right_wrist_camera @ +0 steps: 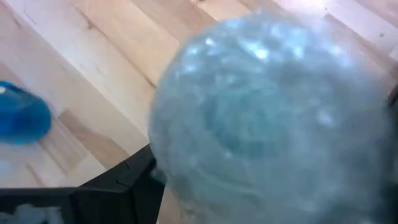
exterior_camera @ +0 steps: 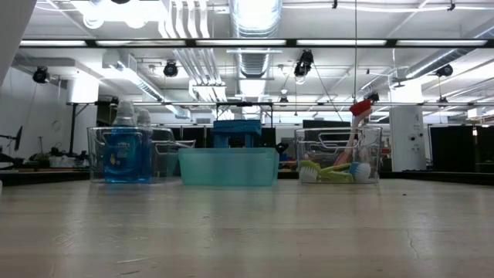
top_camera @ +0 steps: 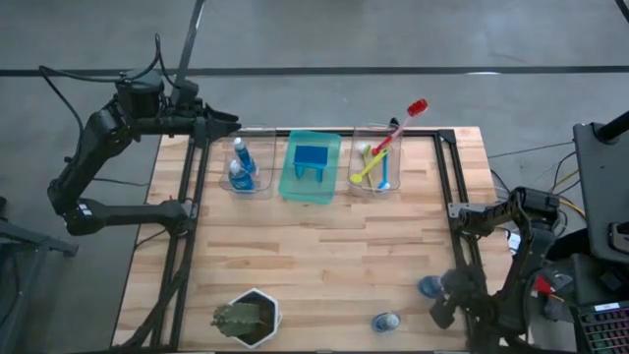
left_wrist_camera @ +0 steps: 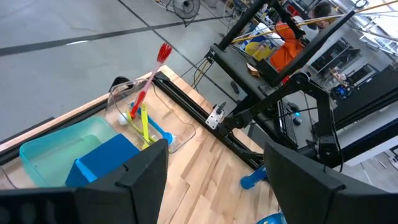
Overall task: Pick & Place Kitchen Sink Supplies
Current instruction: Put the dishwashing liquid into the left transparent bin
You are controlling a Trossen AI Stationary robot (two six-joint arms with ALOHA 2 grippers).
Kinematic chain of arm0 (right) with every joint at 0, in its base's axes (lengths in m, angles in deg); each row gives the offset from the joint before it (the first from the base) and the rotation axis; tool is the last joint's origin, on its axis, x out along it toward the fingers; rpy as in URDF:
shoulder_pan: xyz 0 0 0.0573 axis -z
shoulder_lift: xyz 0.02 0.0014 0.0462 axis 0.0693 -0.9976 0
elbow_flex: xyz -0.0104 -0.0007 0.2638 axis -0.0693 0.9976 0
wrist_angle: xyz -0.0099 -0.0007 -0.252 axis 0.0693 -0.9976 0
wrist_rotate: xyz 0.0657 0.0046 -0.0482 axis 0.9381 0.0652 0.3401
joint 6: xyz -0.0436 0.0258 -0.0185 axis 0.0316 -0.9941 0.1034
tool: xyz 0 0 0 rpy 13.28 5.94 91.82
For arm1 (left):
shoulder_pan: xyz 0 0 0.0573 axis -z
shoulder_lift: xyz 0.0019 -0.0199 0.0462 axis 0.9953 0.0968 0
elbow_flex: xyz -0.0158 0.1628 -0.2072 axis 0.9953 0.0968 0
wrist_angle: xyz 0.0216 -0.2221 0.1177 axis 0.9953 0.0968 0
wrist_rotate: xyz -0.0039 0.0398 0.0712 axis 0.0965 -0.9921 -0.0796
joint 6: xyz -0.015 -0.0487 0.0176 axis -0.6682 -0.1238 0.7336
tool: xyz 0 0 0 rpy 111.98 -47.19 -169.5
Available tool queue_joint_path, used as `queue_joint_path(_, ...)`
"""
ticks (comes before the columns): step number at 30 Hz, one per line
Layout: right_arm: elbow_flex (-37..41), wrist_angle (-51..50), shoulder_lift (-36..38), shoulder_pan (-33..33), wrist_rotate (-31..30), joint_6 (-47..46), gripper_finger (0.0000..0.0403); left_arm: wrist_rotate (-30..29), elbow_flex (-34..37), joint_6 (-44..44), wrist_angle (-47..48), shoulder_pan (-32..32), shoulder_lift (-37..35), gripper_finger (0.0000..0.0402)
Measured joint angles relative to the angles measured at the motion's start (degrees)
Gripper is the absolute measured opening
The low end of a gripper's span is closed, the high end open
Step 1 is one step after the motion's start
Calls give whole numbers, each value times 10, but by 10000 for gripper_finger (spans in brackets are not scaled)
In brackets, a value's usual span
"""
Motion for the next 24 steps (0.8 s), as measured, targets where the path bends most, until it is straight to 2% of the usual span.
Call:
queue_joint_path(5,13,12,0,19,-14,-3,212,0,0,0,0,0,0,255)
queue_joint_path(15,18,16,11,57,-37,0,110,5,0,-1,0,0,1,255)
queue_joint_path(20,16,15,44,83,-90,24,114,44,0,-9,-7,0,3,255)
queue_joint_path(24,16,15,90,114,-119,82,125,71,0,-17,-32,0,3,255)
